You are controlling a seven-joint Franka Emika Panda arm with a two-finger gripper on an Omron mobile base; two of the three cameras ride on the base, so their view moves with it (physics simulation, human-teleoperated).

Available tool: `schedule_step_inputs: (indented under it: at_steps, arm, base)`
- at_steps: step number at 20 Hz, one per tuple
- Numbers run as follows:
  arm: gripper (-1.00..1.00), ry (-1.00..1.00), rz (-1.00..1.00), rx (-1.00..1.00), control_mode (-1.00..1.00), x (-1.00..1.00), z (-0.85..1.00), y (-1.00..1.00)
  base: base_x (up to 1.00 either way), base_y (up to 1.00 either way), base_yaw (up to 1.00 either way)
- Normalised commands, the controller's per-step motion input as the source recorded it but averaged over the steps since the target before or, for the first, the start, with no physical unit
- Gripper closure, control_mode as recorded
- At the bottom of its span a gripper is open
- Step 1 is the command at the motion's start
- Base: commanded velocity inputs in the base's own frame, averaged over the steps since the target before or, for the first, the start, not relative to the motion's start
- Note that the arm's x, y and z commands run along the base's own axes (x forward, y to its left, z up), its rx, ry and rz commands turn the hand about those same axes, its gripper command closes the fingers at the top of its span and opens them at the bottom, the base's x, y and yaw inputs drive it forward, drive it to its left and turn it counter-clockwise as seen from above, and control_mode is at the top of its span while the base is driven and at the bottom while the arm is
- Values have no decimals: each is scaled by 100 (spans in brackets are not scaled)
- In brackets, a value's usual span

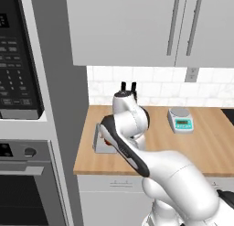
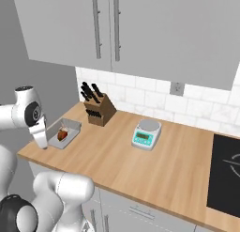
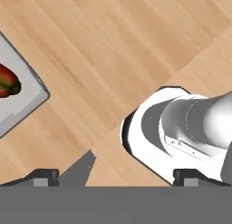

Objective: Take the meat container that has the shrimp and place it on the second highest rack of the freezer. Then take the vegetable container that has the bell pepper and garlic and place it on the highest rack of the freezer.

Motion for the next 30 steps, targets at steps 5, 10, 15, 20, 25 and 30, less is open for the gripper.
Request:
schedule_step_inputs:
  at_steps: [5, 10, 15, 20, 25, 30]
  arm:
    - [-100, 0, 10, 13, -100, 28, -10, -5]
    - [-100, 0, 0, 12, -100, 42, -38, 0]
    - [-100, 0, 0, 5, -100, 52, -9, 0]
    - [-100, 3, 0, 2, -100, 26, -28, 15]
    - [-100, 9, 0, 1, -100, 29, -33, 26]
    - [-100, 5, 0, 0, -100, 52, -9, 2]
  base:
    - [0, 0, 0]
    - [0, 0, 0]
    - [0, 0, 0]
    - [0, 0, 0]
    - [0, 0, 0]
    - [0, 0, 0]
